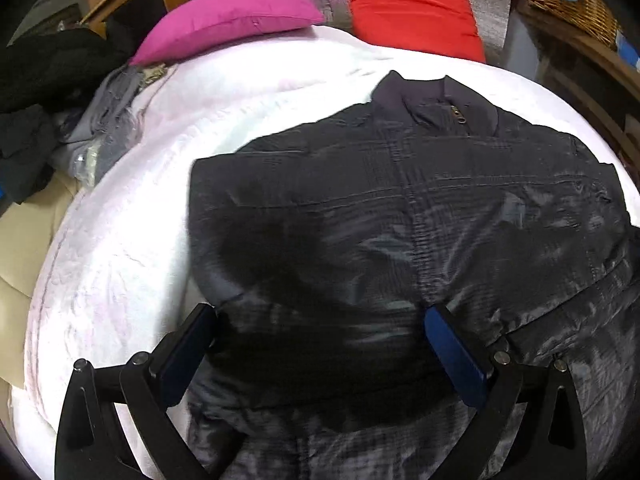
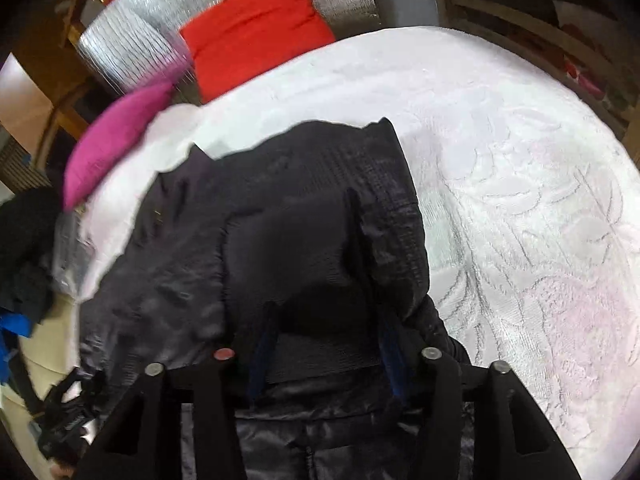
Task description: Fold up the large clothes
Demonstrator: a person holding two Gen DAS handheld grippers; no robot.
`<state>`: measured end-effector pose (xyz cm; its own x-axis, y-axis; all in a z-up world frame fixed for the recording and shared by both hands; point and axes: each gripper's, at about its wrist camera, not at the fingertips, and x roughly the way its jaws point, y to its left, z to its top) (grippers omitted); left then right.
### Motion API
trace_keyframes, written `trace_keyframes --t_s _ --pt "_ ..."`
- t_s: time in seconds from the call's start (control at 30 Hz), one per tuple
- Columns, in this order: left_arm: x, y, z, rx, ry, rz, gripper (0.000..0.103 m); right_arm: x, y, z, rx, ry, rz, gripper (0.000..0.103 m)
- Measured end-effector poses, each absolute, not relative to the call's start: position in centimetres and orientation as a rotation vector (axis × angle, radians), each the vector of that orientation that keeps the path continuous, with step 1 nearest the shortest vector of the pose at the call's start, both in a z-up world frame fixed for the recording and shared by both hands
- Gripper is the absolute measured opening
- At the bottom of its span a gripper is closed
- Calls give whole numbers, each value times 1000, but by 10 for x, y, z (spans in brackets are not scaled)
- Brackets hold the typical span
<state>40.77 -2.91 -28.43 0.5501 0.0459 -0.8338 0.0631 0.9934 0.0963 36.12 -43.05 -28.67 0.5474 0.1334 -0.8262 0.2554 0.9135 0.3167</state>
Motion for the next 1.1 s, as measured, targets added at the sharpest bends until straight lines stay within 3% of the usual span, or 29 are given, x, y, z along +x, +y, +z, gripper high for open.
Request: trace_keyframes --t_s 0.13,0.43,0.5,0.6,0.7,0.9,1.1 --pt "404 -30 -281 128 980 -8 103 360 -426 -282 380 985 -83 35" --pt "404 -36 -282 153 970 -5 103 361 -434 -292 389 970 -66 36" --pt "404 -35 -281 147 964 -1 103 358 -432 -286 361 949 -74 22" --pt "400 -30 -267 128 895 18 103 354 -429 -275 326 901 -92 13" --pt "394 -27 -251 128 805 33 103 347 -430 -263 336 850 -90 12" --pt "410 -26 -285 163 975 39 103 357 -434 -281 349 958 -103 15" --pt "395 -19 -267 152 884 14 103 342 -435 -262 366 900 -56 18"
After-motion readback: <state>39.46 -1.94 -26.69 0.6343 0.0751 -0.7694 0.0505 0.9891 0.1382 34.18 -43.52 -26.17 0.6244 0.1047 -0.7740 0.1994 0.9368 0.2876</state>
